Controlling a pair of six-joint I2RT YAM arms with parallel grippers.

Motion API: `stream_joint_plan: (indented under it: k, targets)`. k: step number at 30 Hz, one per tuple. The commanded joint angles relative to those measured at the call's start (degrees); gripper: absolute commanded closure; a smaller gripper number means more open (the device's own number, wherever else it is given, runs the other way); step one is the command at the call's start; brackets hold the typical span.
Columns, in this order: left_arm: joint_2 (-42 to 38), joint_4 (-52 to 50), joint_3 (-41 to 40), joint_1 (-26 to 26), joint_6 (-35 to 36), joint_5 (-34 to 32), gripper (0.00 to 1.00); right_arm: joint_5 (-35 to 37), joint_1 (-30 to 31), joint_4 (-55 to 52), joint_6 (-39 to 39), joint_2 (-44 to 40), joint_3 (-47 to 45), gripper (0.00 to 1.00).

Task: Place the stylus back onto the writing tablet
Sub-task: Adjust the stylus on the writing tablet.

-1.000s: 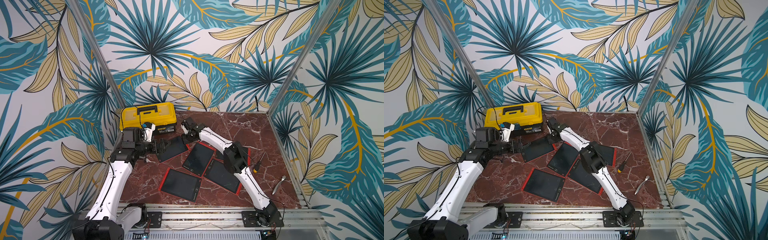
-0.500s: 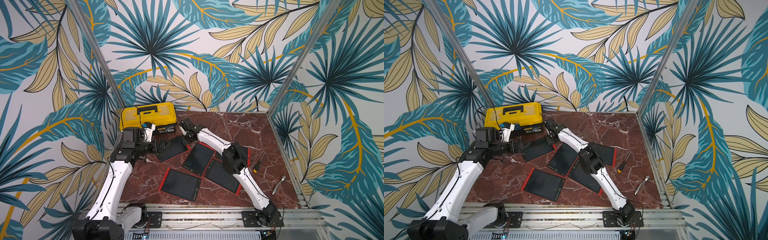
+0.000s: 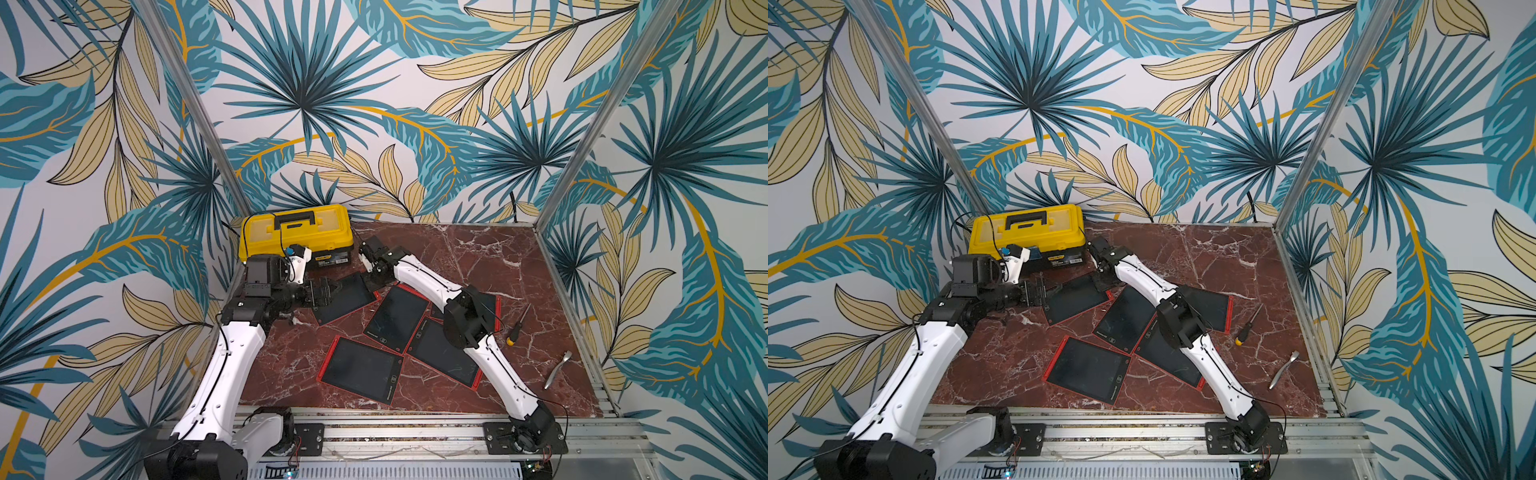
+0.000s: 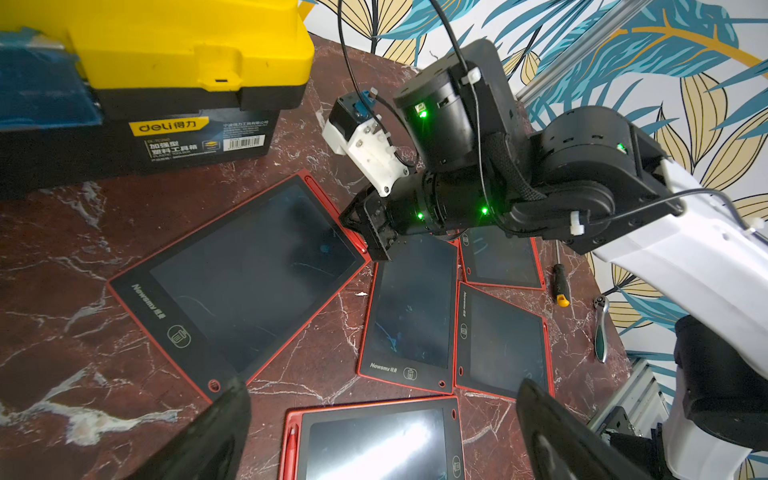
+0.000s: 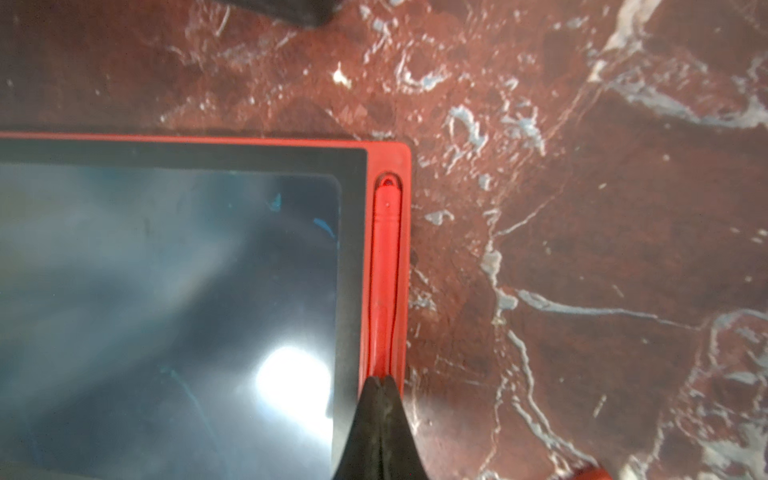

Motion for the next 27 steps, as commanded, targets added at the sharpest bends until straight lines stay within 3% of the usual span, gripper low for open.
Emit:
stream_joint_plan:
  k: [1, 9, 15, 20, 27]
  targets:
    - [-0.46, -0.47, -0.46, -0.40, -0.46, -0.50, 0.00, -0.41, 0.72, -8.57, -1.46, 4.42, -1.01, 1.00]
    - [0.03, -0.50, 0.06, -1.09, -3.17, -2.31, 0.00, -3.67, -0.79, 5.94, 3.14, -8.30, -12.54, 1.00]
    - [3.35, -0.48, 1.31, -4.28, -5.72, -6.51, 0.13, -5.20, -2.82, 11.78, 4.48, -20.44, -23.90, 0.98]
    - [9.45, -0.47, 3.77, -6.42, -6.75, -8.13, 0.39, -8.43, -4.77, 15.09, 6.24, -31.11, -36.21, 0.90]
    - [19.81, -0.55, 10.29, -9.96, -4.77, -10.40, 0.66, -12.54, -6.74, 21.93, 7.76, -46.31, -54.71, 0.71]
